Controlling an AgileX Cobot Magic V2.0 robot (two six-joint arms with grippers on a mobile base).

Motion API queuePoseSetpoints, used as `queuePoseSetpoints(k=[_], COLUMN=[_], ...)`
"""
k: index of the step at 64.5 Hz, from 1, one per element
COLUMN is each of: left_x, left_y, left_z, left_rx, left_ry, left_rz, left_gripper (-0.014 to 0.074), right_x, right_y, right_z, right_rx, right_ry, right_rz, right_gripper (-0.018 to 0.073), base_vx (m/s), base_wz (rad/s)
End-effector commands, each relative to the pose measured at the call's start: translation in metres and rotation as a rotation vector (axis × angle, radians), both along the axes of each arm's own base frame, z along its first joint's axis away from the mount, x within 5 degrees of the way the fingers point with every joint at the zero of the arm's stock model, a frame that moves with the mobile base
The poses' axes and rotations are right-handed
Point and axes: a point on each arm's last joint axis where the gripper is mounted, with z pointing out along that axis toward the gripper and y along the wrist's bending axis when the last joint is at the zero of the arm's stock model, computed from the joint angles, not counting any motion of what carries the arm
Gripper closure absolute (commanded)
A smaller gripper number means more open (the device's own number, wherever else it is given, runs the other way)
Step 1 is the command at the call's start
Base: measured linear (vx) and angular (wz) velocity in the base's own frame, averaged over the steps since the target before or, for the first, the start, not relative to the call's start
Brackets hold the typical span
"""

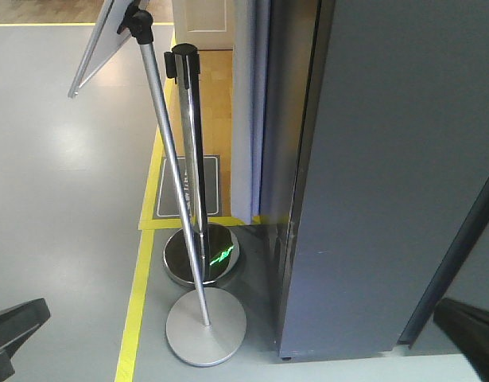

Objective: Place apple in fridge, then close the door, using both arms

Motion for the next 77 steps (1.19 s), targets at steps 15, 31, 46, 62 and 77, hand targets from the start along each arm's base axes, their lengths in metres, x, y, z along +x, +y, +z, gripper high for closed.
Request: queuePoseSetpoints(k=[15, 31, 46, 62, 77], left_x=[0.003, -0.007, -0.018, -0.003, 0.007], left_y=[-0.003, -0.019, -0.028, -0.007, 0.017], left_z=[0.017, 0.030, 0.042, 0.066, 0.075], left_rx=[-0.151, -0.329, -0.454, -0.769, -1.023], left_ry=[-0.048, -0.079, -0.119, -0.262, -0.321], left_rz=[0.008, -0.188, -0.342, -0.090, 0.146], left_gripper=[0.0603, 0.0603, 0.0603, 0.0603, 0.0603], right_x=[-0.001, -0.001, -0.001, -0.001, -0.001], right_y=[0.003, 0.003, 0.003, 0.003, 0.003], right_z=[0.007, 0.007, 0.007, 0.007, 0.007], right_rx=[0.029, 0.029, 0.029, 0.029, 0.029], right_ry=[-0.005, -0.005, -0.005, -0.005, -0.005], right_rz=[0.025, 0.025, 0.025, 0.025, 0.025], right_gripper=[0.0561, 0.0561, 0.0561, 0.0561, 0.0561], base_vx=[0.00, 0.00, 0.00, 0.00, 0.00], base_wz=[0.00, 0.00, 0.00, 0.00, 0.00])
